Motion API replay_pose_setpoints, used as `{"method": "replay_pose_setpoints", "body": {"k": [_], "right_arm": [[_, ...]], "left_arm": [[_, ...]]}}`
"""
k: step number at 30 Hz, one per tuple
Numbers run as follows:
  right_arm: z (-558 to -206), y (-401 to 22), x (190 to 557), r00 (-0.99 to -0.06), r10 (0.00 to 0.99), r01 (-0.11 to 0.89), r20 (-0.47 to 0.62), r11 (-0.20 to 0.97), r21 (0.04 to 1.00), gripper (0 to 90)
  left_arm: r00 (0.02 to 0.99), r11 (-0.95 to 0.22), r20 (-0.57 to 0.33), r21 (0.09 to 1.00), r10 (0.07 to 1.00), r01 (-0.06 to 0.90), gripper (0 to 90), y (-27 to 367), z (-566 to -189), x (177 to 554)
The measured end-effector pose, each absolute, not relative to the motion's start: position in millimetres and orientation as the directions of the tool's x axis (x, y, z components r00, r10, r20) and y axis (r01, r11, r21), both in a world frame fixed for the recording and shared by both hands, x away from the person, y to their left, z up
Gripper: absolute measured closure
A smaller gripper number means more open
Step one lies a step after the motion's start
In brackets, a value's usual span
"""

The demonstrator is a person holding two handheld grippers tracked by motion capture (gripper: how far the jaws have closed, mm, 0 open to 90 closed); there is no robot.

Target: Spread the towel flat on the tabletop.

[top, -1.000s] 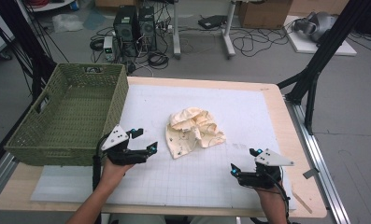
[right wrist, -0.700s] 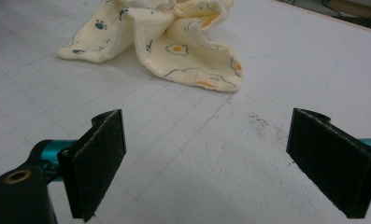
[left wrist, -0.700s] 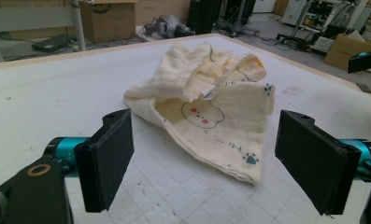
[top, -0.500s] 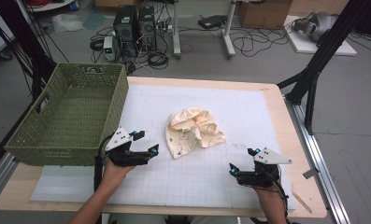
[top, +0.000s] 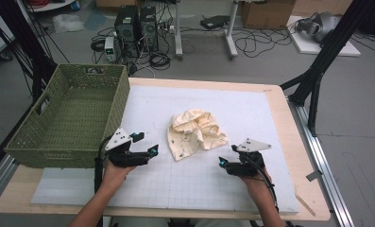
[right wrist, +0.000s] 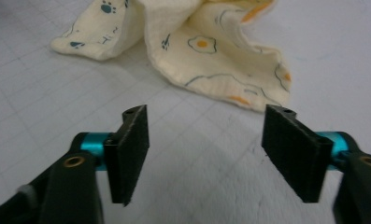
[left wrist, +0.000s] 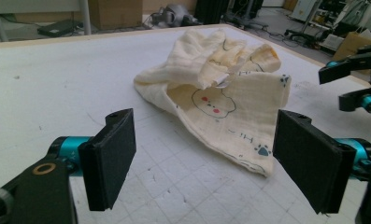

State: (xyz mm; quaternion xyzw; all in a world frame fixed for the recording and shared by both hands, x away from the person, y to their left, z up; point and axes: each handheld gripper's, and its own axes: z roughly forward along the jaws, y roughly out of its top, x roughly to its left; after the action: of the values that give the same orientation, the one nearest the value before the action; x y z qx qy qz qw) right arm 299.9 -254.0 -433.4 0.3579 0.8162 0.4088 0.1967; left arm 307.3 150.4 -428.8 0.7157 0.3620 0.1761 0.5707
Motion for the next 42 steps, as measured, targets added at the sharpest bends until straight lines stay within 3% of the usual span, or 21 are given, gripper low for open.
{"method": "replay_pose_setpoints", "body": {"k": [9,12,16,18,36,42], "right_arm": [[-438.1,-210.4,340.8,-0.727,0.687,0.428,-0.006,0.459,0.778,50.9],[-448.0,-201.3,349.3,-0.744,0.667,0.465,0.029,0.486,0.74,58.9],[-446.0,-201.1,348.0,-0.748,0.663,0.456,0.013,0.5,0.736,83.1],[-444.6,-200.1,345.3,-0.76,0.65,0.445,-0.001,0.521,0.729,84.4],[-437.9,-198.1,270.1,-0.89,0.447,0.37,0.089,0.595,0.713,84.4],[-421.6,-209.2,266.7,-0.857,0.514,0.337,0.025,0.525,0.782,59.7]], "left_arm": [[0.666,-0.09,-0.16,0.942,0.728,0.324,24.4,150.3,-431.5,309.8],[0.666,-0.091,-0.16,0.941,0.728,0.327,25.1,151.7,-431.5,309.6],[0.659,-0.09,-0.16,0.94,0.735,0.328,27.1,153.7,-432.4,310.1],[0.655,-0.088,-0.159,0.94,0.739,0.329,27.1,154.3,-432.3,310.1],[0.644,-0.088,-0.156,0.94,0.749,0.329,28.5,159.0,-432.6,311.0],[0.648,-0.092,-0.154,0.94,0.746,0.328,28.5,157.4,-432.7,310.9]]}}
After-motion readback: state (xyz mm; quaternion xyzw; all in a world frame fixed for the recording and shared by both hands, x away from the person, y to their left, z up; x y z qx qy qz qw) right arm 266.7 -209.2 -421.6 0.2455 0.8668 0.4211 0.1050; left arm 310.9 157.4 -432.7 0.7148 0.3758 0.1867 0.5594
